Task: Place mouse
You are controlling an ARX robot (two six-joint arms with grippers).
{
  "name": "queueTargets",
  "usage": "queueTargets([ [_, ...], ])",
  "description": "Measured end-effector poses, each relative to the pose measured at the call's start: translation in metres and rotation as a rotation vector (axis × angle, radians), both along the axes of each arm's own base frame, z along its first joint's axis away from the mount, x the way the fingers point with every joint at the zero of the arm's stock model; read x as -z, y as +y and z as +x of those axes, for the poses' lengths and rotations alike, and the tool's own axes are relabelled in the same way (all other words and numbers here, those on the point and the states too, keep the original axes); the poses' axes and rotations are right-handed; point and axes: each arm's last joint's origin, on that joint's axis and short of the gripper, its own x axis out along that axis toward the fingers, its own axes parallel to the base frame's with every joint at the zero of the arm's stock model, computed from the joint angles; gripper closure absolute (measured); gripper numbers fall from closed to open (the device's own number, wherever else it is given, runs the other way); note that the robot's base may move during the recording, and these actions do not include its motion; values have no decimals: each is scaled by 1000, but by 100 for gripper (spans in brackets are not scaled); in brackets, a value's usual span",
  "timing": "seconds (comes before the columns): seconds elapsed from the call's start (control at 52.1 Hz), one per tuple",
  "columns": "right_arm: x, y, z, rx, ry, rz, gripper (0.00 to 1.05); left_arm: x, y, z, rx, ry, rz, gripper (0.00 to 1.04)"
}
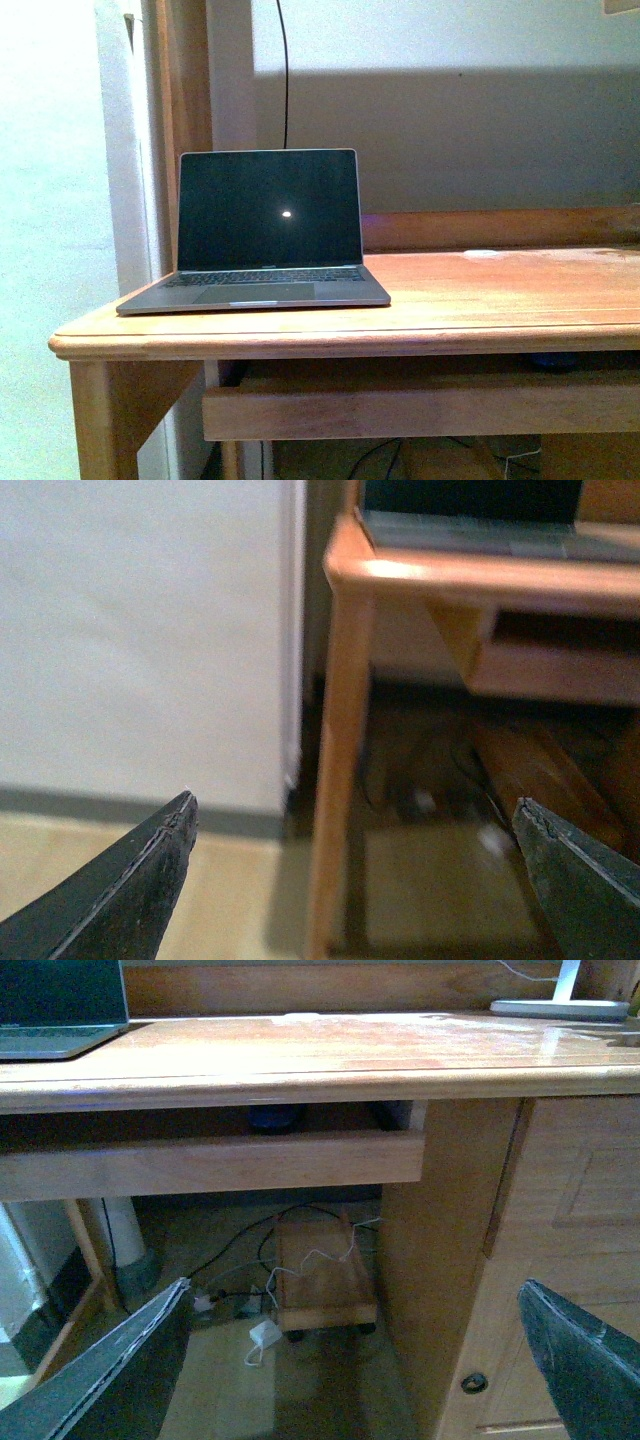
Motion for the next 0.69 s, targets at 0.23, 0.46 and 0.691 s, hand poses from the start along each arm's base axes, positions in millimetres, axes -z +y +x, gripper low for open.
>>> queueTargets([
  [0.23,0,0,0,0,0,0,7,-5,7,44,71,170,54,8],
  [0.46,0,0,0,0,0,0,7,-17,8,113,176,-23,475,8],
  [0.691,0,0,0,0,0,0,7,-2,-6,165,331,-228,927,8],
])
